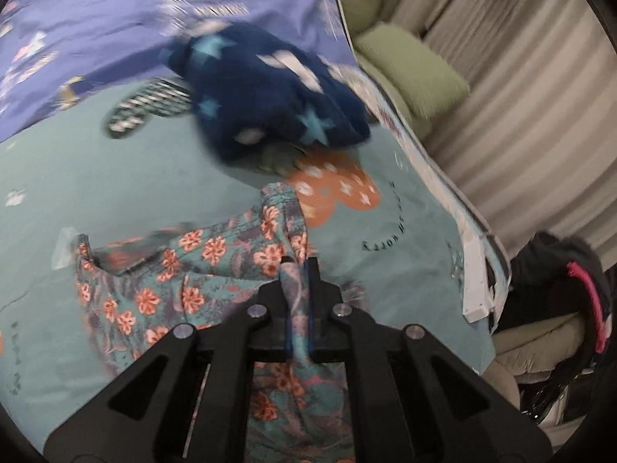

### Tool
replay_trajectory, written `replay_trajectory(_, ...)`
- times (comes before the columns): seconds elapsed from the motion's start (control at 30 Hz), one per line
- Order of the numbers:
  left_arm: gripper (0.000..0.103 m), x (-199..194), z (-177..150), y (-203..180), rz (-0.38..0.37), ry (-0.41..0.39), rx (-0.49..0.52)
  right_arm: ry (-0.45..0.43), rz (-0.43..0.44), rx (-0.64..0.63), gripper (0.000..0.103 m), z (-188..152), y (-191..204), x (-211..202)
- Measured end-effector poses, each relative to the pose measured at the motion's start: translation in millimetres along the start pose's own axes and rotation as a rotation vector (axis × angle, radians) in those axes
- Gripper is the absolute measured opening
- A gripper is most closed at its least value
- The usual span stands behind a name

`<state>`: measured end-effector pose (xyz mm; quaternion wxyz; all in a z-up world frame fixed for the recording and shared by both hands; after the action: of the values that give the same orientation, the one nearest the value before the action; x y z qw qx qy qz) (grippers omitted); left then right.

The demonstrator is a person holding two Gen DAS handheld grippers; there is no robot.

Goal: Fold small clothes

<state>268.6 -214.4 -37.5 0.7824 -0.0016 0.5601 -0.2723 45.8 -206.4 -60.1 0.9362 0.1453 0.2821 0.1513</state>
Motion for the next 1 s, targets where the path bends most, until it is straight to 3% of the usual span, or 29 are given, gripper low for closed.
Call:
replay_trajectory(0.2, 0.006, 76, 0, -32, -0.018, 0.106, 0.017, 0.02, -0.067, 0.137, 0.006, -12, -53, -12)
replay_trajectory(0.4, 0.011, 83, 1, -38, -0.022, 0.067, 0.058, 0.112, -0.043, 0.218, 0.01, -28, -80, 0)
replay_trajectory(0.47, 0.03, 66, 4, -33, -0.047, 0.025, 0.044, 0.135, -0.034, 0.224, 0.013, -33, -83, 2)
replay_trajectory(0.53, 0.04, 46, 2, -29, -0.066, -0.028, 0.036, 0.131, -0.019, 0.231, 0.02, -35, -88, -3)
replay_trajectory(0.67, 0.056, -9, -34, -12, -0.021, -0.147, 0.108, 0.091, 0.03, 0.246, 0.025, -29, -101, -26)
replay_trajectory(0.77, 0.064, -27, -71, 6, 0.042, -0.188, 0.152, 0.069, 0.05, 0.247, 0.025, -21, -107, -36)
replay_trajectory(0.87, 0.071, -27, -105, 24, 0.124, -0.174, 0.171, 0.089, 0.057, 0.22, 0.027, -9, -102, -33)
replay_trajectory(1.0, 0.079, -3, -133, 49, 0.195, -0.133, 0.143, 0.196, 0.135, 0.217, 0.03, 4, -96, -7)
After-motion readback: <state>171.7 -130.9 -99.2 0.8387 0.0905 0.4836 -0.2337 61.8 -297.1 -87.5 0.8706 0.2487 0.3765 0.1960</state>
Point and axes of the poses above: each gripper's, at about its wrist camera, not at the fingertips, and x roughly the way its jaws point, y to its left, z to its top, the point moved 6 cm from there along x, roughly the way its jaws point, and after that the axes turned 5 degrees about y, right-handed, at the moved point
